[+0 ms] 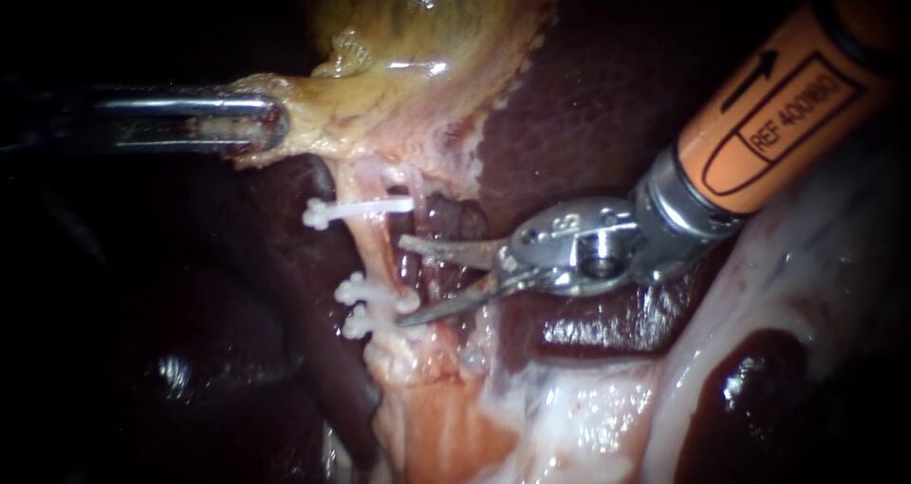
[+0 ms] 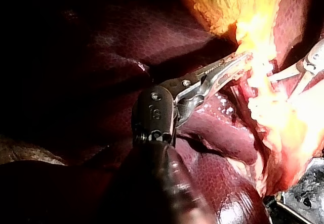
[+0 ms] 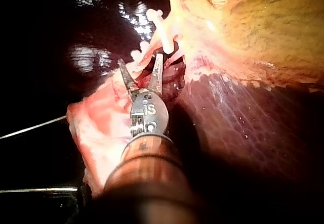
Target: Go to the cutting position left tube
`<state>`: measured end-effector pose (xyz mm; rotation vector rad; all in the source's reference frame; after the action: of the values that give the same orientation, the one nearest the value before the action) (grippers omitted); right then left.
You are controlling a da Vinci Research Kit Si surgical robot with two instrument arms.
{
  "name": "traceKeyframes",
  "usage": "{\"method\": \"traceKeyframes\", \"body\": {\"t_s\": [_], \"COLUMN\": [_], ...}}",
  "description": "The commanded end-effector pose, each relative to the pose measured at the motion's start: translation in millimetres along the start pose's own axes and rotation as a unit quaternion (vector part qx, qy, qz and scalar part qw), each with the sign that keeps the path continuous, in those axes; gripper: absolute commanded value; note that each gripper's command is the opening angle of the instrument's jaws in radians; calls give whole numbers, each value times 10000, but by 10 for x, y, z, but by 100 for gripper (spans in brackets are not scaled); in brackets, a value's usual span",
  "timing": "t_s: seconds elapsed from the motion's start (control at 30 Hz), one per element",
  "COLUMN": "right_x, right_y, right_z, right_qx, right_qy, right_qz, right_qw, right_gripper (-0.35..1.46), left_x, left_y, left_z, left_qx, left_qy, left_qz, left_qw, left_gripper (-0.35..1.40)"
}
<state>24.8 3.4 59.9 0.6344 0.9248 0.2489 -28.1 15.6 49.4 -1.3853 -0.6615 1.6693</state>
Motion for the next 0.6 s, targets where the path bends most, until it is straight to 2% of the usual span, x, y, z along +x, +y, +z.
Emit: {"method": "traceKeyframes", "body": {"t_s": [0.03, 0.17, 0.37, 0.6], "right_x": [-1, -1, 6, 25], "right_y": [3, 17, 31, 32], "right_z": [3, 17, 41, 64], "right_qx": [-10, 6, 129, 303], "right_qy": [-5, 5, 189, 471], "right_qz": [26, 97, 259, 473], "right_qw": [10000, 10000, 9994, 9973], "right_gripper": [145, 145, 145, 145], "left_x": [0, 0, 0, 0], "left_y": [0, 0, 1, 1], "left_z": [0, 1, 2, 3], "left_qx": [8, 11, 13, 17], "left_qy": [2, 3, 5, 7], "left_qz": [-2, -2, -1, -1], "left_qw": [10000, 10000, 10000, 10000], "left_gripper": [-35, -35, -35, -35]}}
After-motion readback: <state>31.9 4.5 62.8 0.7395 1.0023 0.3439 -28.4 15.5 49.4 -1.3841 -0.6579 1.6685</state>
